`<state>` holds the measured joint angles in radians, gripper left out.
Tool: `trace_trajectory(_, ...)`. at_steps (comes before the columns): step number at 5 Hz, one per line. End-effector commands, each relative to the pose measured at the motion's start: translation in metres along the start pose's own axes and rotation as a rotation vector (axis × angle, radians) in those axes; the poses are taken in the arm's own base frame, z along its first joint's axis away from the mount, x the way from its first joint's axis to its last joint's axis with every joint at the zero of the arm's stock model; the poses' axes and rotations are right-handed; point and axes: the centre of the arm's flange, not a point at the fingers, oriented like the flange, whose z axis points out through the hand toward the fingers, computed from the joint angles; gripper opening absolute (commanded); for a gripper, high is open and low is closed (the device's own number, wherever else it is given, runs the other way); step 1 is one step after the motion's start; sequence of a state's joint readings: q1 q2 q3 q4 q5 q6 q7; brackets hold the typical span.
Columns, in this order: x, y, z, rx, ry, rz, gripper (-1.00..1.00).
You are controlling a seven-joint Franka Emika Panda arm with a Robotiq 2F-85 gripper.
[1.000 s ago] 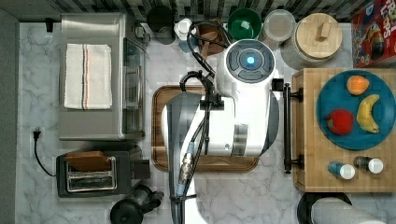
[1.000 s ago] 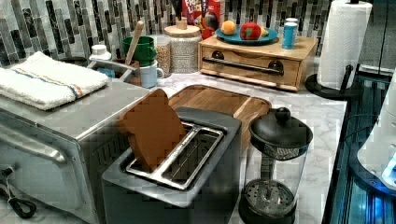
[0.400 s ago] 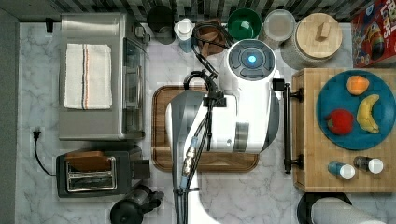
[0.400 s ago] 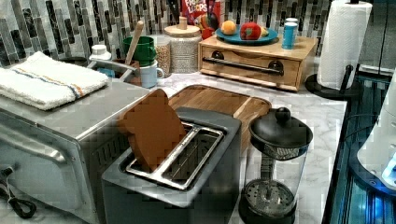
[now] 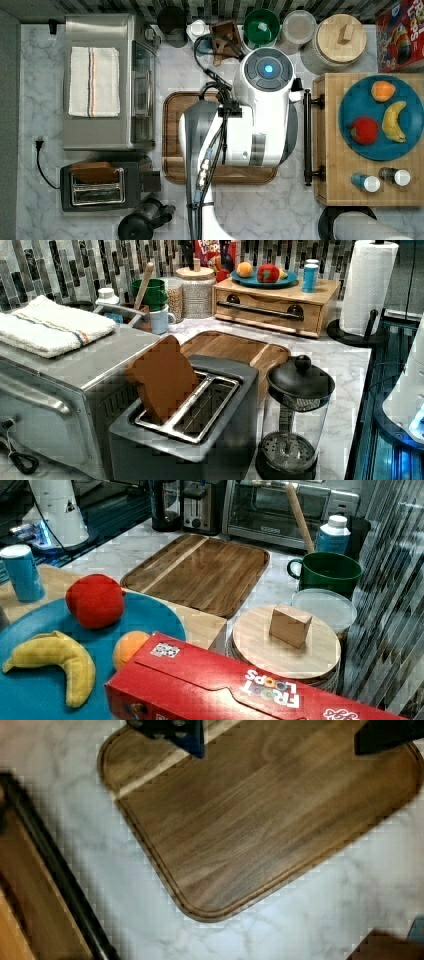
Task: Open the drawer.
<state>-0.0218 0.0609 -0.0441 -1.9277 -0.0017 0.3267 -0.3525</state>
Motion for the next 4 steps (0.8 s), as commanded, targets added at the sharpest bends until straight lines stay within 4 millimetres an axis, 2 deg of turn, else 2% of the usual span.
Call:
trace_trajectory(1,0.012,0.124,0.022,0.036,0.065,-0.217,1.0)
trace_trajectory(3,0.019,0.152,0.044,-0.004,0.095,-0.321,1.0)
trace_trajectory(4,0.024,0.152,0.054,-0.026,0.08,-0.374,1.0)
